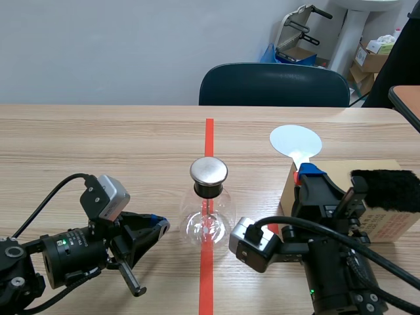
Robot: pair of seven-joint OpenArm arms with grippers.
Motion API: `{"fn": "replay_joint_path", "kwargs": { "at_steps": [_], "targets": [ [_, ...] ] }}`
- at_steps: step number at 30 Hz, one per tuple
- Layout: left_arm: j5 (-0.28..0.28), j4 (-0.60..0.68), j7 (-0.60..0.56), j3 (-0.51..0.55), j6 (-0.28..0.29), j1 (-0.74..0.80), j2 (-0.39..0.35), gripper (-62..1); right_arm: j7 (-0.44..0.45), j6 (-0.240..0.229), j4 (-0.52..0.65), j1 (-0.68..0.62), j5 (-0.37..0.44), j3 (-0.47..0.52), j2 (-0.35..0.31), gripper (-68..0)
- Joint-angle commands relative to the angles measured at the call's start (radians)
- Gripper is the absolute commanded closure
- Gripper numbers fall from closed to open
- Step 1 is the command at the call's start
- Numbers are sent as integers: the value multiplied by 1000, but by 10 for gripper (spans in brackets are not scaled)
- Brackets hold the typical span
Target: Do the electroscope experiment
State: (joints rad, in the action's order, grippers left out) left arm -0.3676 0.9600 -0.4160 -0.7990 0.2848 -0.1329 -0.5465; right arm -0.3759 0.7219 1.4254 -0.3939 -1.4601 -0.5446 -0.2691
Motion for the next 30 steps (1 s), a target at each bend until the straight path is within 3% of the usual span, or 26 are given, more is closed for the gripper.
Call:
{"fn": "replay_joint_path", "kwargs": {
  "at_steps": [1, 30],
  "targets": [
    [-10, 23, -10, 5, 2, -5, -3, -36, -3, 61, 13, 14, -1, 6, -5, -15],
    [-10, 23, 12, 5, 1, -5, -2, -36, -3, 61, 13, 14, -1, 6, -5, -15]
  ]
}}
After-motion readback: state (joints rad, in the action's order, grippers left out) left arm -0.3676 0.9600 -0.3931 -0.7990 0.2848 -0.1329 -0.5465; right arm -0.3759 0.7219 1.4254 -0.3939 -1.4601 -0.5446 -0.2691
